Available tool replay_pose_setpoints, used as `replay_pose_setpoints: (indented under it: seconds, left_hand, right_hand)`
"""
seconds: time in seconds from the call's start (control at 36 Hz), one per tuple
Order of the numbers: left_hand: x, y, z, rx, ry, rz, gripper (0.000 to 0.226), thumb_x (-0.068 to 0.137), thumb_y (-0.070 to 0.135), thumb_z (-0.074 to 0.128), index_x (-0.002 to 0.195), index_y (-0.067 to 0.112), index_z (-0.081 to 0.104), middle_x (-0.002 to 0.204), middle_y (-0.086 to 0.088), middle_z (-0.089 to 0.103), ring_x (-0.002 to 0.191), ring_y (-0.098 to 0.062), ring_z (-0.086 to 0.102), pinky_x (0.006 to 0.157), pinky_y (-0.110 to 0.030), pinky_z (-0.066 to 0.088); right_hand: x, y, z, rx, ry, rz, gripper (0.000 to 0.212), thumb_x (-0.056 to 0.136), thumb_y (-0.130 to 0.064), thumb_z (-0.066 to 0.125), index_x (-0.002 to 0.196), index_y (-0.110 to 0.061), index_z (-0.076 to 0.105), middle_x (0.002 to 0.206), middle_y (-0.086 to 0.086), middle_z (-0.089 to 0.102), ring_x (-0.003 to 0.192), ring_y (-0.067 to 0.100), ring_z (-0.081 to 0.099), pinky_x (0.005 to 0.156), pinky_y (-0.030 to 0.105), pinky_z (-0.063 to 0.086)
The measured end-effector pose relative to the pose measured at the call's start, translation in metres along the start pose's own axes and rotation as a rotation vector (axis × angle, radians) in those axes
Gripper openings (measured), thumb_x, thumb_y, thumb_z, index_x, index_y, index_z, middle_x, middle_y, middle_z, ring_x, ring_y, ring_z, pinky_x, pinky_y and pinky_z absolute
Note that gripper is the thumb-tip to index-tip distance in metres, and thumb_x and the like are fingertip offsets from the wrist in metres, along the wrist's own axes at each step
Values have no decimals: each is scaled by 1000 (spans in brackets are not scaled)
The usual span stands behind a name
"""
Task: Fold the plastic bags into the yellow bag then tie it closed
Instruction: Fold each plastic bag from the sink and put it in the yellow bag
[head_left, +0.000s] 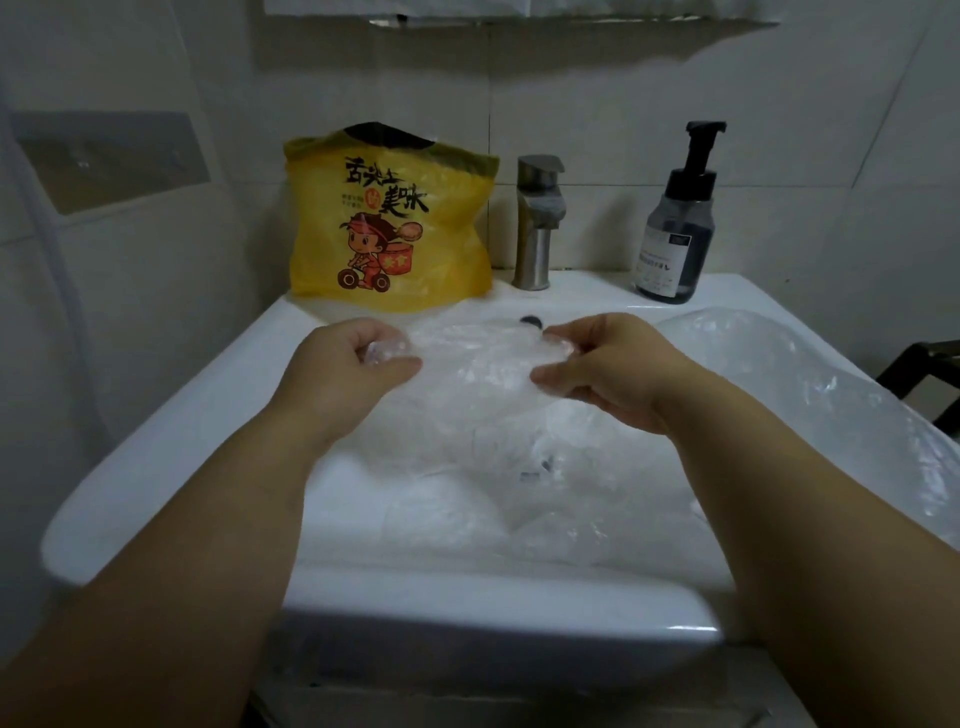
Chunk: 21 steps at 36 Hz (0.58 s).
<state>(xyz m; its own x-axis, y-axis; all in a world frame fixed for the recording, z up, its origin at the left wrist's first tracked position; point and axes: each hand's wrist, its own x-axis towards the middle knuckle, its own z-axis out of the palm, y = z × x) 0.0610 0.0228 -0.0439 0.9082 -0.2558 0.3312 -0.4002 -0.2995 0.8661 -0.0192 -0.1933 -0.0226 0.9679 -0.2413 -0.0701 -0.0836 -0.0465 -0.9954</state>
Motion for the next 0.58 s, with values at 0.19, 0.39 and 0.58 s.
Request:
replay_pose_setpoints:
  seconds: [0.19, 0.39, 0.58]
  left_hand:
    - [5, 15, -5, -596, -149, -192, 33, 78, 17, 69, 109, 5, 66, 104, -9, 73, 100, -23, 68, 94, -38, 51]
    - [3, 17, 4, -616, -75, -243, 28, 97, 27, 57, 121, 12, 61, 115, -5, 70, 104, -19, 68, 91, -35, 53]
    - [3, 18, 7, -462, 18, -277, 52, 78, 55, 59, 112, 16, 57, 94, 3, 64, 72, -7, 60, 49, -17, 48]
  right_hand:
    - [1, -1, 2, -62, 72, -39, 24, 94, -19, 57, 115, -6, 58, 106, 3, 55, 88, 15, 56, 71, 25, 56]
    - [0, -7, 18, 448, -12, -49, 20, 101, -14, 43, 116, -9, 54, 114, 13, 64, 104, 29, 65, 87, 38, 55]
    - [3, -4, 14, 407, 101, -80, 28, 100, -15, 44, 124, -4, 54, 109, 16, 64, 93, 28, 65, 69, 31, 60]
